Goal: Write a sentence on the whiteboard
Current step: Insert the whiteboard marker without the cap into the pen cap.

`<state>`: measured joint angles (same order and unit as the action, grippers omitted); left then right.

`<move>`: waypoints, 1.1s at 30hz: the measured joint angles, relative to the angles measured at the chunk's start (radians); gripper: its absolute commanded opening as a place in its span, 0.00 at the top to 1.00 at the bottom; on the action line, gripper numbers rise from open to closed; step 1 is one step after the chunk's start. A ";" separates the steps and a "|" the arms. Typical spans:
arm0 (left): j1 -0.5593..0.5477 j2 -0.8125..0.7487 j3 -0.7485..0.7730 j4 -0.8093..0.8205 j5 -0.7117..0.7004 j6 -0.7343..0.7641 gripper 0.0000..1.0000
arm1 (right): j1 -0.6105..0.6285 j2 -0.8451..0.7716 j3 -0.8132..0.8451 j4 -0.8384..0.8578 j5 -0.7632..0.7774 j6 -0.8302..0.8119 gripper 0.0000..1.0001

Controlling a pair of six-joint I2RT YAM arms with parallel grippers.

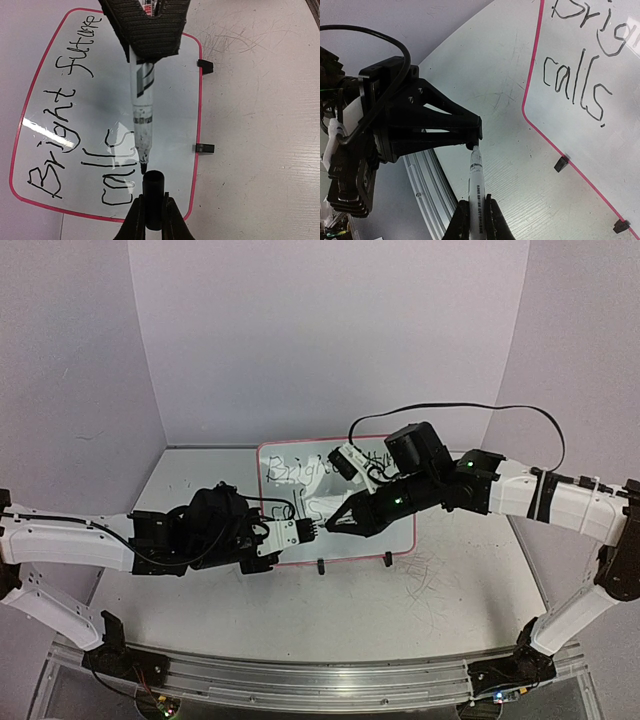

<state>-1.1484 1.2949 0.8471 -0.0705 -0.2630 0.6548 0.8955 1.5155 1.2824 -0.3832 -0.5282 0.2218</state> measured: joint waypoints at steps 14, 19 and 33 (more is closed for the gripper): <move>0.000 0.000 0.000 -0.008 0.000 0.000 1.00 | 0.007 0.011 0.000 0.002 0.000 0.000 1.00; 0.000 0.000 0.000 -0.033 -0.002 0.000 1.00 | 0.014 0.027 0.000 0.008 0.001 0.001 1.00; 0.001 0.000 0.000 -0.033 0.000 -0.001 1.00 | 0.038 0.038 0.000 0.024 0.012 0.012 1.00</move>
<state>-1.1473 1.2949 0.8471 -0.1036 -0.2630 0.6543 0.9337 1.5539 1.2826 -0.3595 -0.5166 0.2336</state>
